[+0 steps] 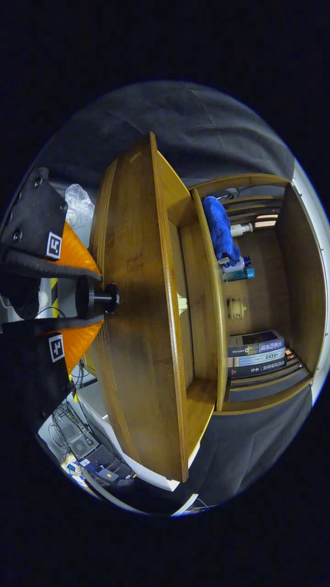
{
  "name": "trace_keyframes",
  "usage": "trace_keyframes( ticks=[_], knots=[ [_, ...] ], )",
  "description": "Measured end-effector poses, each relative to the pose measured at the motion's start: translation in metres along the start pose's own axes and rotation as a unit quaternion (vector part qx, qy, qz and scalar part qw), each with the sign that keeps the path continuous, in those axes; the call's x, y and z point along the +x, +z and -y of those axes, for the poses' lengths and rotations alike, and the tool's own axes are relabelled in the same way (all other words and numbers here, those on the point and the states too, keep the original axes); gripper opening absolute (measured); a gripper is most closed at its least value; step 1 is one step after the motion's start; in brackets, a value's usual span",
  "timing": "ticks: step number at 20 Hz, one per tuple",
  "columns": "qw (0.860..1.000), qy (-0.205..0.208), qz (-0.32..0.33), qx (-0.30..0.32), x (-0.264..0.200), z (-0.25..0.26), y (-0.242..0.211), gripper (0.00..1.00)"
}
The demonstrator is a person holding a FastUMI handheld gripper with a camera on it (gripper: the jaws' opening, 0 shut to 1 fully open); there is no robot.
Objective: Pull open the drawer, take out the items inside it, and place them on the countertop above the cabinet.
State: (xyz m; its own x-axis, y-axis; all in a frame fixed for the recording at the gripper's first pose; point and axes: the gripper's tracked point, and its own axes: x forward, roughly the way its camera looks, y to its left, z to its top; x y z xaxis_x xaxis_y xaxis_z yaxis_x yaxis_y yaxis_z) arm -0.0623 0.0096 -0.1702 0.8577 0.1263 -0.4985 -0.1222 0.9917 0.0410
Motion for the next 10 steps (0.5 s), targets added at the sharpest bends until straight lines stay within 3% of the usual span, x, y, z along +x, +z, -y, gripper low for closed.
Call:
trace_keyframes(
  ticks=[8, 10],
  knots=[
    [0.999, 0.018, 0.016, 0.037, -0.020, -0.010, 0.029, 0.70],
    [0.999, 0.013, 0.029, 0.029, -0.027, -0.010, 0.044, 0.82]
  ],
)
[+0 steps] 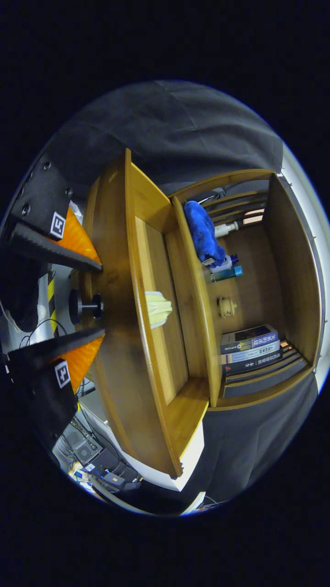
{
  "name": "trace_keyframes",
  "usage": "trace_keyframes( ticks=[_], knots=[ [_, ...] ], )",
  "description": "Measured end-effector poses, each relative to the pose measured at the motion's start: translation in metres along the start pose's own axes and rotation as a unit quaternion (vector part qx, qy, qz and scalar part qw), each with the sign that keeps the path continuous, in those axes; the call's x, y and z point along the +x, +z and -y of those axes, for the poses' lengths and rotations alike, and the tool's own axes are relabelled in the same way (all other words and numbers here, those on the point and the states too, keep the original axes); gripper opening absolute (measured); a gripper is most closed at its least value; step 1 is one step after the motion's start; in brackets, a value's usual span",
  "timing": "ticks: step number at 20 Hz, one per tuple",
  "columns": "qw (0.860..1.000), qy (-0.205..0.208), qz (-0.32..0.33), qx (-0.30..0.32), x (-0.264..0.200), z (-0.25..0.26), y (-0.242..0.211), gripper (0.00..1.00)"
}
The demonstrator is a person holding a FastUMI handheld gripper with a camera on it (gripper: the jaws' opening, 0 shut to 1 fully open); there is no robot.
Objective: Pull open the drawer, take out the items inside it, and place them on the countertop above the cabinet.
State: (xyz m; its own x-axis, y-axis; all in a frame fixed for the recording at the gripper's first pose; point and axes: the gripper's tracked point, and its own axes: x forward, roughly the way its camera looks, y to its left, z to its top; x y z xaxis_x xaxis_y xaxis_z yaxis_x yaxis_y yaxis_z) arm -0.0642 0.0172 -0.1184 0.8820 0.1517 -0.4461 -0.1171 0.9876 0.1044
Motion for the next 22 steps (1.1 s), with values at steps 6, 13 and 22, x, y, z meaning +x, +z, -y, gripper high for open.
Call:
trace_keyframes(
  ticks=[6, 13, 22],
  knots=[
    [1.000, 0.018, 0.014, -0.012, -0.014, -0.016, 0.033, 0.94],
    [0.999, 0.013, 0.019, -0.038, -0.011, -0.020, 0.051, 0.94],
    [0.997, 0.021, 0.046, -0.054, 0.001, -0.035, 0.095, 0.94]
  ],
)
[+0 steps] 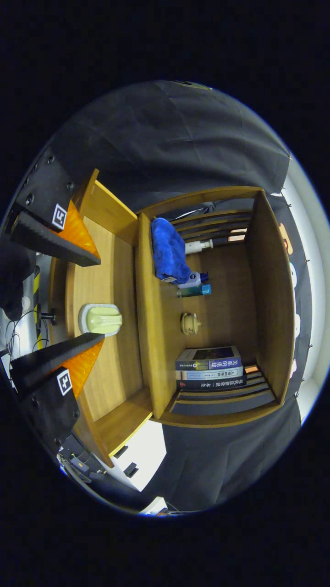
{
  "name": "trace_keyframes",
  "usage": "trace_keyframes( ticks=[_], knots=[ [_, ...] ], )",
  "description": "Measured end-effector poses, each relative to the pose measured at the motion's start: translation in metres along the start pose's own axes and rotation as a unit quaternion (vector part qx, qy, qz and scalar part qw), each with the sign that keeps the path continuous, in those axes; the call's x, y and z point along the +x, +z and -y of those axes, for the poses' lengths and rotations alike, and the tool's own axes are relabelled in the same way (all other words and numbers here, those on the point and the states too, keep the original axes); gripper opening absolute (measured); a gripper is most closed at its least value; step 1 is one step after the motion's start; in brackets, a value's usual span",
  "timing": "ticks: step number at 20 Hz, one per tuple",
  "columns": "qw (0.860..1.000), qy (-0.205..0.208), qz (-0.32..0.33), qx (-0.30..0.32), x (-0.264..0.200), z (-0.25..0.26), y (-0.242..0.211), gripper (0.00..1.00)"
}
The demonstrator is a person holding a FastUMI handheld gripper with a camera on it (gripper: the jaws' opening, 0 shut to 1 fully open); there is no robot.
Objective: Pull open the drawer, take out the items inside it, and place them on the countertop above the cabinet.
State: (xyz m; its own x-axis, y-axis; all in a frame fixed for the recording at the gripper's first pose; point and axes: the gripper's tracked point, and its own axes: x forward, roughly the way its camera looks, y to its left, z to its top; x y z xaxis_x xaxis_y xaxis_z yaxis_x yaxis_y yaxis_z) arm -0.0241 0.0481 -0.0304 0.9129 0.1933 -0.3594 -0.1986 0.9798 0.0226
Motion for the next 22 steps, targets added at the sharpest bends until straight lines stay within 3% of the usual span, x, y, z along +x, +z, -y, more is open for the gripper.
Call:
trace_keyframes(
  ticks=[9, 16, 22],
  knots=[
    [0.999, -0.017, -0.040, -0.018, 0.065, 0.006, 0.029, 0.97],
    [0.992, -0.009, -0.124, -0.024, 0.115, 0.008, 0.013, 0.98],
    [0.981, -0.032, -0.186, -0.037, 0.145, 0.028, 0.000, 0.98]
  ],
)
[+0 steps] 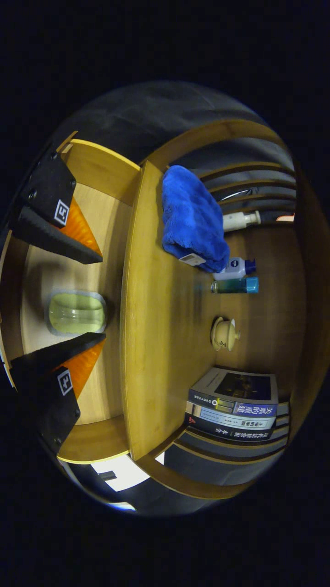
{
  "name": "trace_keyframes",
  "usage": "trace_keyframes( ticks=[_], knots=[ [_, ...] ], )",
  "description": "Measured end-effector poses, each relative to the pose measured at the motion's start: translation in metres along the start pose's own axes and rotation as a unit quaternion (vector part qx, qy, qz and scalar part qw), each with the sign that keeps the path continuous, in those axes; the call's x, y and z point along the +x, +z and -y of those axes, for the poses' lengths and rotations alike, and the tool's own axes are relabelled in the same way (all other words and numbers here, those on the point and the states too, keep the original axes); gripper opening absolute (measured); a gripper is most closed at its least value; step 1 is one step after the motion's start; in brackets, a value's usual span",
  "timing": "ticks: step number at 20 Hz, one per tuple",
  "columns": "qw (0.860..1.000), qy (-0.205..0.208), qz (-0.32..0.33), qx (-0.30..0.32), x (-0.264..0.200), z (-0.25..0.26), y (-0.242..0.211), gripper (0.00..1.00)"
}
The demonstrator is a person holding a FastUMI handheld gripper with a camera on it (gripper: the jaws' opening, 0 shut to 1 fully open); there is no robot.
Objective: Pull open the drawer, take out the items inside it, and place them on the countertop above the cabinet.
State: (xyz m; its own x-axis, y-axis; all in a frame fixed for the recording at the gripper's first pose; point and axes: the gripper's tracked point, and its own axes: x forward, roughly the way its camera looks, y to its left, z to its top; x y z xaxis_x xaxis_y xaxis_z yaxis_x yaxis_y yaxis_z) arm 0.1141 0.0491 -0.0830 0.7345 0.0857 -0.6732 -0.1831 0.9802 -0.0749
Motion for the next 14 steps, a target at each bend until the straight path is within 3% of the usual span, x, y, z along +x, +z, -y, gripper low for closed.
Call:
trace_keyframes(
  ticks=[10, 14],
  knots=[
    [0.995, -0.009, -0.096, 0.031, 0.030, 0.017, -0.033, 0.98],
    [0.990, -0.008, -0.133, 0.039, 0.036, 0.021, -0.042, 0.83]
  ],
)
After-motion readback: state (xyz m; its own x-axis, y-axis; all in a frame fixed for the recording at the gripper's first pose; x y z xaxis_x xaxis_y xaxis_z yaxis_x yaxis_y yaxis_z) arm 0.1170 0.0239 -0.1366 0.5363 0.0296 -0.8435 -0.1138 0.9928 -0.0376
